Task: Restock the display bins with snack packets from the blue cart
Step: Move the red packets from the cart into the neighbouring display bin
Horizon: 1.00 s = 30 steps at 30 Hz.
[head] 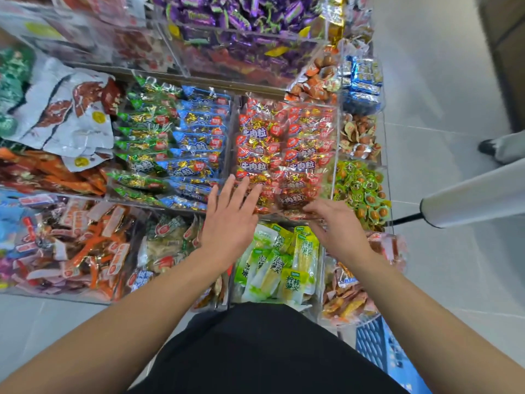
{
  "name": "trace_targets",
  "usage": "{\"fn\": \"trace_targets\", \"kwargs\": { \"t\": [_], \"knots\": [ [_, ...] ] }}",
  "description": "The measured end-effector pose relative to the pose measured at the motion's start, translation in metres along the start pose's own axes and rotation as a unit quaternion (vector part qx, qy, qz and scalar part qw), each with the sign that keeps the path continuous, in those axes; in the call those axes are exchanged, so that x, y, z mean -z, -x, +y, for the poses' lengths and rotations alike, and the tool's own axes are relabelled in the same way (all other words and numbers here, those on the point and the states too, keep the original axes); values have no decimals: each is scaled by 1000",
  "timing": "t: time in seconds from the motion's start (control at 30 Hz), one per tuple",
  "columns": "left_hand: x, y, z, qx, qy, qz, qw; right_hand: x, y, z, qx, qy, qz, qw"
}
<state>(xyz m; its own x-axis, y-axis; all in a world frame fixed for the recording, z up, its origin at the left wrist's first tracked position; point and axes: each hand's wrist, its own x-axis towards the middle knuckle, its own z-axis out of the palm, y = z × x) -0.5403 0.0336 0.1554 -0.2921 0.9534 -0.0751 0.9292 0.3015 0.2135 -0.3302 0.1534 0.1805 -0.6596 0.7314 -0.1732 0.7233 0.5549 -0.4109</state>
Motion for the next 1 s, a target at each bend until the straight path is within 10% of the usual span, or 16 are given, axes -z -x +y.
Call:
{"fn": "trace_targets", "kwargs": {
  "t": [0.17,0.73,1.0],
  "knots": [
    [0,-9,-4,-4,-32,-7,999,-10,-26,-7,-58,7,88,994],
    [7,-14,50,-11,103,80,991,22,-34,5,-15,-129,29,991],
    [7,-27,58,12,124,109,986,18,-61,12,-36,-7,34,999]
  ]
}}
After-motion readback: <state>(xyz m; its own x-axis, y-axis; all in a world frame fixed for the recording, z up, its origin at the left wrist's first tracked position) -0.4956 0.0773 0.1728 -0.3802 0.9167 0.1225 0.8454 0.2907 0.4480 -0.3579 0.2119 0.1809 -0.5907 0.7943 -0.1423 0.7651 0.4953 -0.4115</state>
